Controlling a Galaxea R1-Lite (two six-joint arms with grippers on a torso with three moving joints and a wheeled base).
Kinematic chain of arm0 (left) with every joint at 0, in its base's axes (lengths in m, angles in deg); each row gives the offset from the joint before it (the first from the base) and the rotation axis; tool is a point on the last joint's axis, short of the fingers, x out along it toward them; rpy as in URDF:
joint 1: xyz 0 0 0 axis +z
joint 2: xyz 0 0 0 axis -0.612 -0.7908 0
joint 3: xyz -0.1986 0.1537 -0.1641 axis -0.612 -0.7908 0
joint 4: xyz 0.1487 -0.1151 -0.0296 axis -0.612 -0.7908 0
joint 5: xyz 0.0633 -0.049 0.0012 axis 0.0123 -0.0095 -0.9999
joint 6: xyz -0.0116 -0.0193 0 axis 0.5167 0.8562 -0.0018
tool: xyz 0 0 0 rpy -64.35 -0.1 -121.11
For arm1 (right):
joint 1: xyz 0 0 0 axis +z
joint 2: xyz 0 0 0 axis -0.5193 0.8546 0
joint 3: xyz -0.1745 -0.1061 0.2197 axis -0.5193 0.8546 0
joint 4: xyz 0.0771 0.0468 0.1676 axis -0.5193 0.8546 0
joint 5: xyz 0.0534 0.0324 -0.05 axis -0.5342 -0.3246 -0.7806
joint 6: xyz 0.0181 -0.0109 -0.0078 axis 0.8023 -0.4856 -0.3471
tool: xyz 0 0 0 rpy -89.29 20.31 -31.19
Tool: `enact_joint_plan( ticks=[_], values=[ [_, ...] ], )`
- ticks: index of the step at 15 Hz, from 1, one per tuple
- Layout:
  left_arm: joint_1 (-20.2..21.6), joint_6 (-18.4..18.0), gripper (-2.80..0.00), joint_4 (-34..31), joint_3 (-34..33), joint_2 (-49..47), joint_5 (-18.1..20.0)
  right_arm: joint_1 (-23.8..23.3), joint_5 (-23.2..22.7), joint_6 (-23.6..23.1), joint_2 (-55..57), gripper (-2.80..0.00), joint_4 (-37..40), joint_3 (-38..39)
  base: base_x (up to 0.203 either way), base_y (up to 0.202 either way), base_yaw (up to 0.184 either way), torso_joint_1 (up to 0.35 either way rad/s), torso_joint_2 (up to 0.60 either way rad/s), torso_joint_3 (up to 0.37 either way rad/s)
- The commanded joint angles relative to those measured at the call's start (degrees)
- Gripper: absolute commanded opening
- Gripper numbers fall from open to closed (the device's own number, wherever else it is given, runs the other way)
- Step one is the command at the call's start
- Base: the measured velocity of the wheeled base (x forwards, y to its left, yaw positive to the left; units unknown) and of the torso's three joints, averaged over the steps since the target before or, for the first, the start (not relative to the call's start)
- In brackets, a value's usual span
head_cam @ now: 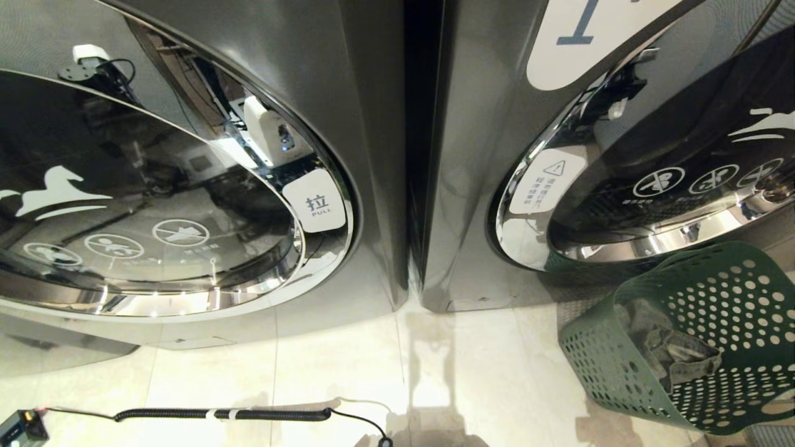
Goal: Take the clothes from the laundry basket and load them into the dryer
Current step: Take the clothes out of the basket
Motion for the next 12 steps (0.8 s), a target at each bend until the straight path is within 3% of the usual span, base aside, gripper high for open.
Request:
enact_joint_plan(
  ticks=[1,12],
  values=[
    [0.00,0.03,-2.80,0.01,-0.06,0.11,-0.02,0.04,-0.04,0.00,-0.09,-2.80,0.01,0.00,0.000,0.000,0.000,0.000,0.00,-0.209],
    [0.00,0.05,-2.80,0.01,-0.06,0.11,-0.02,0.02,0.13,0.61,-0.09,-2.80,0.01,0.00,0.000,0.000,0.000,0.004,0.00,-0.195]
  ],
)
